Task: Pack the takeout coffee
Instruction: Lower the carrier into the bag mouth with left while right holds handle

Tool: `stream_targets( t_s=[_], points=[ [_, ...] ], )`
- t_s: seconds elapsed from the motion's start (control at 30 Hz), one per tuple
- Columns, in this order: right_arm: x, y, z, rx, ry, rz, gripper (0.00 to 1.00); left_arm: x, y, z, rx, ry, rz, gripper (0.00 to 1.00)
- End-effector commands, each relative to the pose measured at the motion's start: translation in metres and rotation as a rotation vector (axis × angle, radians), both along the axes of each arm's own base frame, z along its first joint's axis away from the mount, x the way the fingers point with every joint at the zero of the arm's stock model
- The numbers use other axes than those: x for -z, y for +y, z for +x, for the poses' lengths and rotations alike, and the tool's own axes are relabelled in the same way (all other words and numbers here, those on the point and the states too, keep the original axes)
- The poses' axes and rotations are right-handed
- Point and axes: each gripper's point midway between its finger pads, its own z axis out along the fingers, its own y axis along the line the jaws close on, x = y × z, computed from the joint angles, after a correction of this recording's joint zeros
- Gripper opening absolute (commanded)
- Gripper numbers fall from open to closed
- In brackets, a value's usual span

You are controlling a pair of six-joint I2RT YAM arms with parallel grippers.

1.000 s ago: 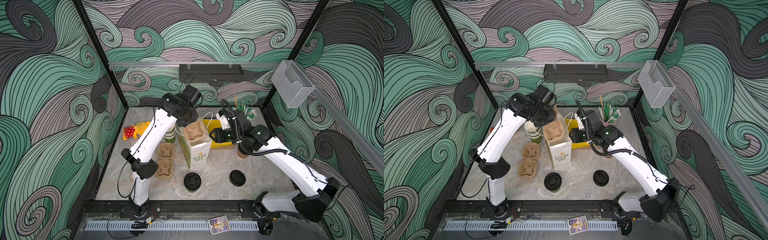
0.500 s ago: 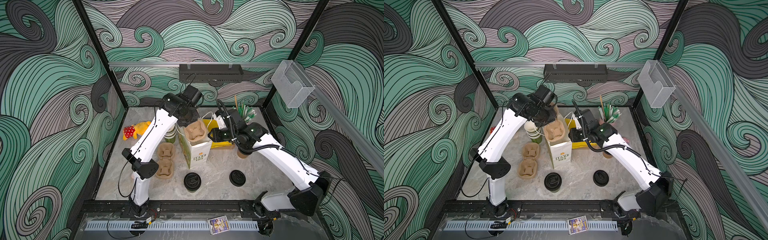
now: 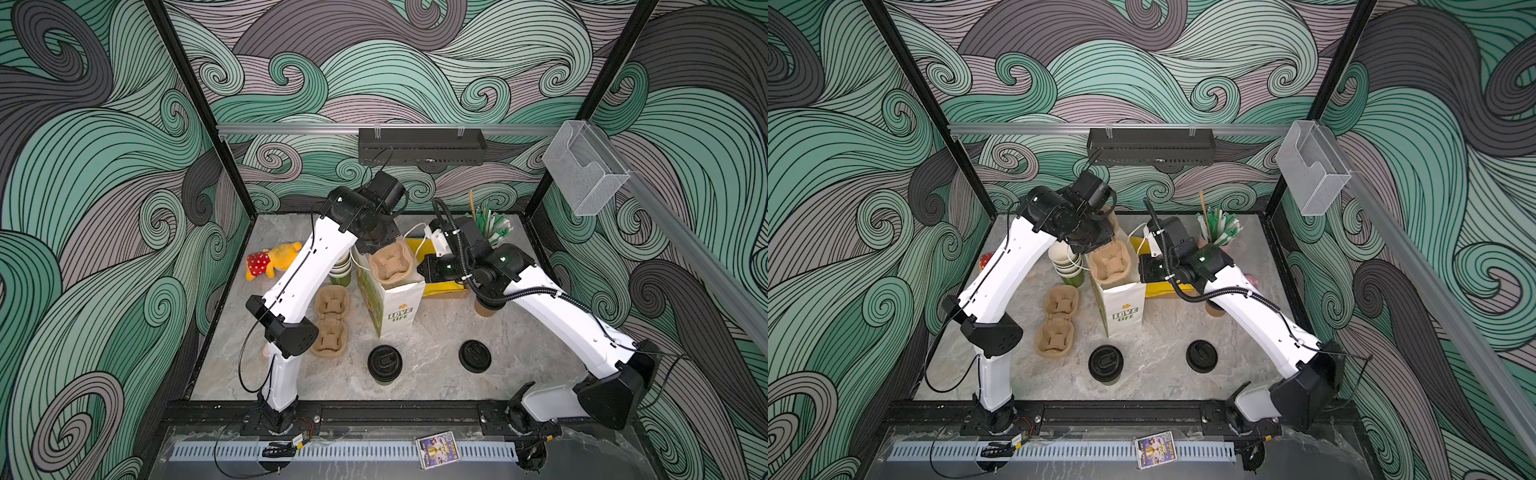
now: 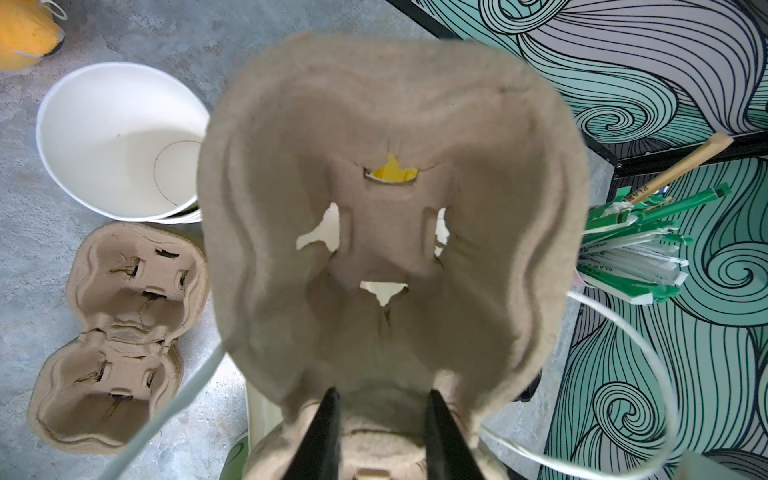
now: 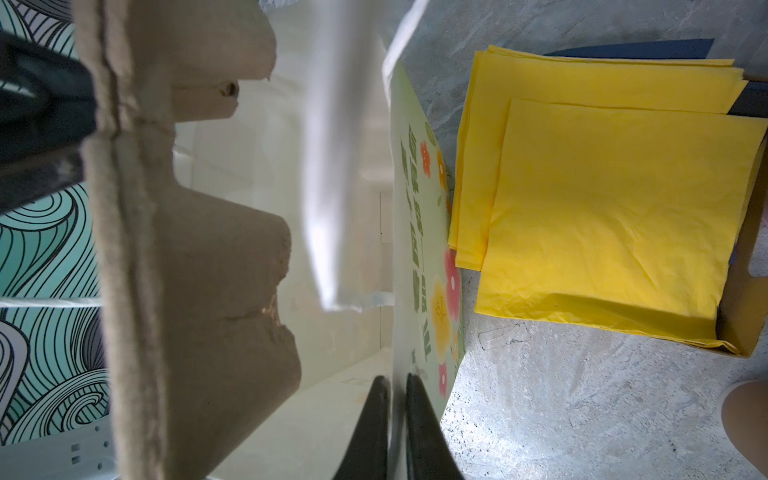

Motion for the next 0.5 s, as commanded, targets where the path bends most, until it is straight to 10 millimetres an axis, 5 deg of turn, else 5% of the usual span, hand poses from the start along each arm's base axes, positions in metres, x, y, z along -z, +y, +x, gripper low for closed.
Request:
stream_targets(
  t_s=[0.0, 0.23, 0.47],
  points=[
    [-0.01, 0.007, 0.003, -0.007, -0.019, 0.037, 0.09, 0.009, 0.002, -0.006, -0.033, 0.045, 0.012, 0.0],
    [-0.012, 0.015, -0.001, -0.026, -0.032, 0.038, 0.07, 0.014, 0.001, -0.015, -0.079, 0.106, -0.026, 0.0],
    [-0.014, 0.025, -0.007, -0.031, -0.042, 0.044, 0.15, 0.023, -0.009, -0.024, -0.1, 0.191, -0.078, 0.0]
  ],
)
